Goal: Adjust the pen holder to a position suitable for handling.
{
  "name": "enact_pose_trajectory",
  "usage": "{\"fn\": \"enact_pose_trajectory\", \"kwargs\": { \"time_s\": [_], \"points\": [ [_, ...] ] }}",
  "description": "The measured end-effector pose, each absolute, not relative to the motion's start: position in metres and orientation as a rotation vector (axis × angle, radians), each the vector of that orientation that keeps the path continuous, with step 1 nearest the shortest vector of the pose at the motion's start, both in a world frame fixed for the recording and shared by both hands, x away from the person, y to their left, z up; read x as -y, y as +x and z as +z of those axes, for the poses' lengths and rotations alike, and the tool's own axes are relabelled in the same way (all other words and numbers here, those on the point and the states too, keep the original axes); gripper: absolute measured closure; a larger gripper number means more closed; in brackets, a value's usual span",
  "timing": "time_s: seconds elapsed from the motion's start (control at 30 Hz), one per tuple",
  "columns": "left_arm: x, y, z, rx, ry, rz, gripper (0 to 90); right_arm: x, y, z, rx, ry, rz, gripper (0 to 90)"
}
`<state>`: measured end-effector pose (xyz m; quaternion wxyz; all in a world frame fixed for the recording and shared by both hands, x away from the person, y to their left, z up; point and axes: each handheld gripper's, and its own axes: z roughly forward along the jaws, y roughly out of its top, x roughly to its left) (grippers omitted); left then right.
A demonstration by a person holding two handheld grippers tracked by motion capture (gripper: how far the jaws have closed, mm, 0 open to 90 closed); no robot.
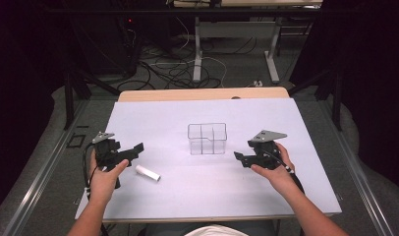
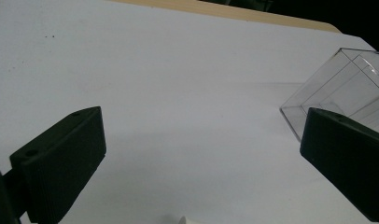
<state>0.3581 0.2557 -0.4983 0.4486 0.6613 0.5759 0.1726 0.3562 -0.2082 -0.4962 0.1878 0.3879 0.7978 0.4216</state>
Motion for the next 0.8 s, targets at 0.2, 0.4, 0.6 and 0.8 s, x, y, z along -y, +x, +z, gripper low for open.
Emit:
{"fn": "enact_pose_trajectory", "kwargs": {
  "time_s": [0.2,0.4,0.6,0.8],
  "points": [
    [-0.253,0.358,-0.5,-1.403,1.652,0.449,0.1,0.185,0.359,-0.491,-2.29,1.074,1.235,31.4],
    [-0.255,0.357,-0.499,-1.404,1.643,0.456,0.1,0.161,0.362,-0.487,-2.344,1.019,1.252,32.5],
    [-0.258,0.358,-0.501,-1.405,1.638,0.458,0.1,0.144,0.365,-0.486,-2.411,0.972,1.243,32.4],
    [-0.26,0.357,-0.5,-1.399,1.64,0.468,0.1,0.128,0.369,-0.485,-2.451,0.926,1.227,32.4]
  ]
}}
